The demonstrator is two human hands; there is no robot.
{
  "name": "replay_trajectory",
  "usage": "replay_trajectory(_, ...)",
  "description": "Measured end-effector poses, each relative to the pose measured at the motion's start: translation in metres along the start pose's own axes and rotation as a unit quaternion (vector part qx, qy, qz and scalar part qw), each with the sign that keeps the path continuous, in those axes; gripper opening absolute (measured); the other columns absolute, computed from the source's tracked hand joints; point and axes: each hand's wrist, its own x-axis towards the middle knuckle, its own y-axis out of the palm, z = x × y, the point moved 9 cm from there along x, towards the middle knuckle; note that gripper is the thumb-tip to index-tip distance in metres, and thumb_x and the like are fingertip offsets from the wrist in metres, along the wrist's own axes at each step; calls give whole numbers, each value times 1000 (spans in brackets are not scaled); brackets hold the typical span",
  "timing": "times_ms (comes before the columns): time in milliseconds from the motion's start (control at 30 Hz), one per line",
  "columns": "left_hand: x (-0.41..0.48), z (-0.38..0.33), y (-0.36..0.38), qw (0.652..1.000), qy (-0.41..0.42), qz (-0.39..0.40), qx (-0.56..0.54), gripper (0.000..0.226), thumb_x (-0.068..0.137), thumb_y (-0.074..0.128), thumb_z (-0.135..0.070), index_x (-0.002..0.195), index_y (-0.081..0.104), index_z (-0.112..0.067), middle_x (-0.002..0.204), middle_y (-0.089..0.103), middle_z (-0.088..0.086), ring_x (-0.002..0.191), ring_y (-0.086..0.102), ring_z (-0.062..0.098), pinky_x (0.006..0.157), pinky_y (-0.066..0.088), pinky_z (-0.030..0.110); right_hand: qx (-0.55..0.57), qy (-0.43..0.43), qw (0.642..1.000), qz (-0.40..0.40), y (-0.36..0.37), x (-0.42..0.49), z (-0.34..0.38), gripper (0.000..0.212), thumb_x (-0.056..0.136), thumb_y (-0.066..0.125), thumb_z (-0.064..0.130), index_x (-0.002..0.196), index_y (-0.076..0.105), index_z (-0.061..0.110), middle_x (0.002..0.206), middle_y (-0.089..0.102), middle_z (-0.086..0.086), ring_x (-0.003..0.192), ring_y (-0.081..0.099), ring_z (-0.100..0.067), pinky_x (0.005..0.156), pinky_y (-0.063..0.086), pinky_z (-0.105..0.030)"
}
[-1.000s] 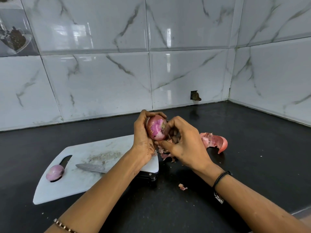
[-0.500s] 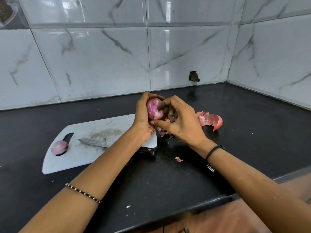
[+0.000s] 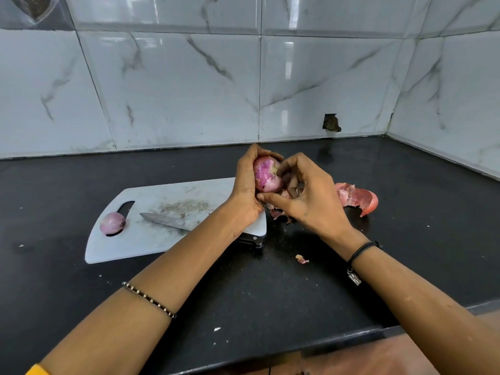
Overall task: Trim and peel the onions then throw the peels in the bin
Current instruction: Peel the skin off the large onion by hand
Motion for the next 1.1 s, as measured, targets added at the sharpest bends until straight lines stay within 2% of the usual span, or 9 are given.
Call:
replay_trajectory(100, -1, 1, 0, 1000, -4, -2, 2, 30, 92, 52, -28, 72, 64, -9, 68, 63, 5, 60, 61, 18, 56, 53, 26, 10, -6, 1000, 5, -2, 0, 3, 45, 71, 94, 29, 103, 65, 16, 88, 62, 0, 63, 54, -12, 67, 49, -23)
replay_trajectory(167, 0, -1, -5, 1000, 7, -12, 19, 30, 92, 52, -30, 74, 66, -10, 70, 64, 4, 63, 62, 18, 58, 51, 28, 14, -4, 1000, 1, -5, 0, 4, 34, 78, 89, 29, 104, 70, 17, 93, 65, 2, 70, 60, -15, 70, 50, -22)
replay_trajectory(267, 4, -8, -13, 997, 43, -28, 61, 29, 92, 52, -31, 77, 68, -12, 73, 66, 3, 68, 63, 18, 60, 49, 29, 28, -14, 999, -11, -9, 0, 4, 16, 87, 80, 18, 102, 76, 15, 98, 68, 5, 78, 65, -16, 69, 49, -20)
replay_trajectory(367, 2, -12, -13, 993, 74, -35, 90, 26, 92, 53, -27, 79, 69, -11, 72, 67, 4, 67, 63, 17, 61, 49, 31, 20, -25, 999, -20, -11, 0, 3, 11, 87, 78, 12, 99, 78, 11, 97, 70, 4, 79, 68, -16, 68, 54, -27)
replay_trajectory(533, 0, -13, -12, 989, 76, -51, 113, 23, 92, 55, -23, 77, 69, -13, 74, 69, 0, 69, 63, 17, 48, 46, 22, -12, -16, 1000, 0, -6, 0, 4, 4, 87, 73, 14, 91, 72, 13, 87, 62, 7, 71, 59, -14, 65, 43, -14)
replay_trajectory(600, 1, -11, -12, 991, 64, -56, 107, 23, 92, 56, -24, 76, 68, -14, 72, 69, -1, 63, 62, 14, 49, 46, 23, -33, -20, 999, 10, -2, -1, 5, 8, 87, 67, 23, 90, 68, 15, 83, 57, 11, 70, 56, -13, 64, 41, -12)
replay_trajectory(700, 2, -9, -14, 992, 52, -57, 96, 23, 92, 57, -26, 75, 68, -14, 70, 69, -1, 60, 62, 13, 50, 47, 25, -35, -21, 999, 20, 0, -1, 6, 20, 84, 58, 36, 87, 63, 17, 84, 58, 7, 69, 55, -13, 62, 40, -12)
replay_trajectory(900, 3, -7, -17, 996, 22, -63, 61, 22, 94, 58, -29, 86, 67, -11, 73, 69, 2, 59, 64, 14, 46, 48, 22, -27, -25, 999, 7, -5, -1, 6, 20, 83, 59, 35, 84, 63, 15, 81, 58, 7, 67, 55, -12, 61, 41, -13)
replay_trajectory(1100, 2, -2, -21, 995, -13, -81, 51, 30, 95, 60, -43, 84, 64, -16, 64, 66, 1, 55, 64, 14, 57, 52, 27, -40, -38, 998, 30, 0, -2, 5, 16, 82, 60, 30, 79, 60, 15, 78, 57, 7, 68, 54, -15, 60, 38, -12)
